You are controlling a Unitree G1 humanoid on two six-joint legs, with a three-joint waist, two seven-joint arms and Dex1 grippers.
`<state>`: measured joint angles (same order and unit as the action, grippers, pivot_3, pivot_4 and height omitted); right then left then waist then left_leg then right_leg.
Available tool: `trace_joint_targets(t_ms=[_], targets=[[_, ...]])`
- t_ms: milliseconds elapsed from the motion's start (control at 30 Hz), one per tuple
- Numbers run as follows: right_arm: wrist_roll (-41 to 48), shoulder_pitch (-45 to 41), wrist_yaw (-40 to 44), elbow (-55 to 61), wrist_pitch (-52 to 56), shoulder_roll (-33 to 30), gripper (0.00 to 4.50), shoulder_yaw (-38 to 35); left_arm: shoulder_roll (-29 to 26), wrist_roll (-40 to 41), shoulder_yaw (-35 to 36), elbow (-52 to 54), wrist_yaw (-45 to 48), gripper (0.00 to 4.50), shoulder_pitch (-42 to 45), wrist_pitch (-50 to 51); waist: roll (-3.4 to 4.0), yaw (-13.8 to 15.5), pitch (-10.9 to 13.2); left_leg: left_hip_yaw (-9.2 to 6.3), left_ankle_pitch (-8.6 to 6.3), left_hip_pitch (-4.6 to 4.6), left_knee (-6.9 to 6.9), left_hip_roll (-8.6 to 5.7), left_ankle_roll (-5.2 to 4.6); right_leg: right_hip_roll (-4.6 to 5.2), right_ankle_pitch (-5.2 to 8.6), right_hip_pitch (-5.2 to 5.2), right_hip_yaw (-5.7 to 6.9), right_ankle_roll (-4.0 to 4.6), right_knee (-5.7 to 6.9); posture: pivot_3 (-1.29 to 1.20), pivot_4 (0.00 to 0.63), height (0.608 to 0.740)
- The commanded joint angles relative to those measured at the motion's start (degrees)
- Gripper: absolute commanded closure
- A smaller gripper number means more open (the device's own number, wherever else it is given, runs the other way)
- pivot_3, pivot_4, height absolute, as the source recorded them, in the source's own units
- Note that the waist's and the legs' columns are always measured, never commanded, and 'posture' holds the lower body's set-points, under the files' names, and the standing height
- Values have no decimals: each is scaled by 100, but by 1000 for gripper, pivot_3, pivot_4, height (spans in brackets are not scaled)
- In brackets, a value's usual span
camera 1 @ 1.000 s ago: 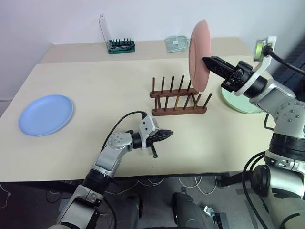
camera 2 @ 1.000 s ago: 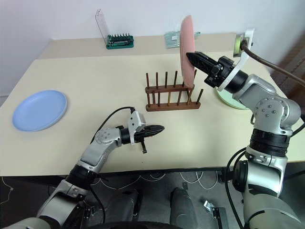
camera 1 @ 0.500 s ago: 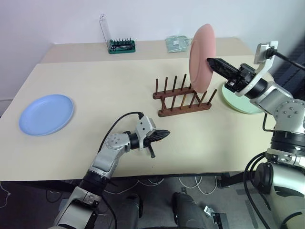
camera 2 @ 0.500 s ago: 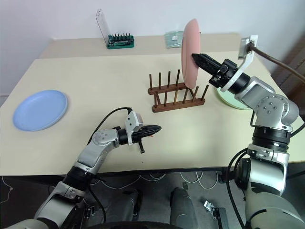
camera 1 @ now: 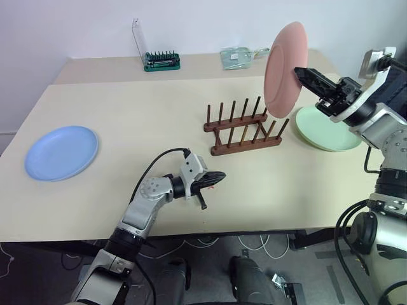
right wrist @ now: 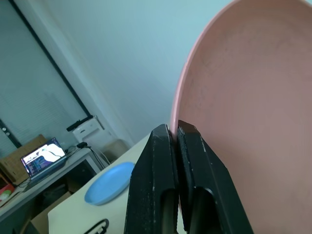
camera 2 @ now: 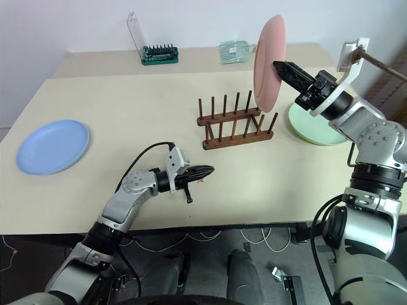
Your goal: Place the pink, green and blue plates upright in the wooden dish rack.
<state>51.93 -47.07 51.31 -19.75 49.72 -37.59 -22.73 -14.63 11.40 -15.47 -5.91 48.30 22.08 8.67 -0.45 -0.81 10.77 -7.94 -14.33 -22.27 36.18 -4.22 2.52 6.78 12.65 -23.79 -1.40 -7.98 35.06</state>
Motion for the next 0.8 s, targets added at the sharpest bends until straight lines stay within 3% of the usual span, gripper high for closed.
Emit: trace_joint_targets(t_ms=[33, 367, 800], targets=[[-75, -249, 258, -212, -113, -154, 4476, -25, 5, 66, 90, 212, -20, 4500, -25, 18, 0, 0, 0, 0, 0, 0, 0, 0, 0, 0, 0, 0, 0, 0, 0, 0, 150, 740], [88, -158, 465, -202, 425, -20, 4476, -36, 37, 66, 133, 277, -69, 4500, -79, 100, 0, -3, 0, -1, 0, 0, 0, 0, 0, 0, 0, -1, 0, 0, 1, 0, 150, 740], [197, 518, -444, 278, 472, 335, 4476, -372, 124, 46, 97, 186, -56, 4500, -36, 55, 0, 16, 0, -1, 0, -3, 2, -1, 0, 0, -1, -2, -1, 1, 1, 0, 150, 740]])
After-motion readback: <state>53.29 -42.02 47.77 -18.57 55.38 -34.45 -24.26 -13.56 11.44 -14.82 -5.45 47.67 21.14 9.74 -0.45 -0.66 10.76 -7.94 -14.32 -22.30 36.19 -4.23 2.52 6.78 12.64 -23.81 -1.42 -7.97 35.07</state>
